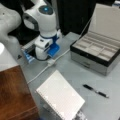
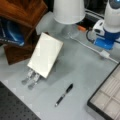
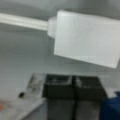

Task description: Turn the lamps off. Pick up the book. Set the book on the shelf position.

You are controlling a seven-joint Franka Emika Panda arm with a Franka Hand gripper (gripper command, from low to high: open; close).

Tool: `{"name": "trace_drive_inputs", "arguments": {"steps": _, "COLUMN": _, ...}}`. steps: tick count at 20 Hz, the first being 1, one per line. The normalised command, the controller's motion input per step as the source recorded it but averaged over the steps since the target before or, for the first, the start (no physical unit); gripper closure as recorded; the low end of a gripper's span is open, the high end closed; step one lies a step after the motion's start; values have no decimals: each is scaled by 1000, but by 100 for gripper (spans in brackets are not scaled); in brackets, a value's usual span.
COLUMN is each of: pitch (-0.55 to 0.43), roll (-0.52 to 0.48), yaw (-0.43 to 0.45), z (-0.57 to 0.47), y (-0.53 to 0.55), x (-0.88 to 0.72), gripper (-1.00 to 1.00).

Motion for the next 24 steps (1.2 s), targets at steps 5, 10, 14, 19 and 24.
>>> {"name": "trace_drive_inputs", "arguments": {"steps": 5, "pitch": -128, "roll": 18, "yaw": -115, "z": 145, "y": -75, "x": -179, "gripper": 100}}
{"name": "trace_drive_inputs", "arguments": {"steps": 10, "pitch": -55, "roll": -16, "yaw": -97, "z": 109, "y": -61, "x": -113, "gripper": 100}}
{"name": "trace_drive_inputs", "arguments": {"steps": 14, "pitch": 6, "roll": -45, "yaw": -90, "z": 135, "y": -85, "x": -89, "gripper": -100}}
{"name": "trace_drive_inputs", "arguments": {"steps": 19, "pitch": 52, "roll": -60, "yaw": -80, "z": 168, "y": -100, "x": -37, "gripper": -100}}
{"name": "trace_drive_inputs", "arguments": {"steps": 24, "pitch": 102, "roll": -66, "yaw": -83, "z": 184, "y": -80, "x": 55, "gripper": -100}}
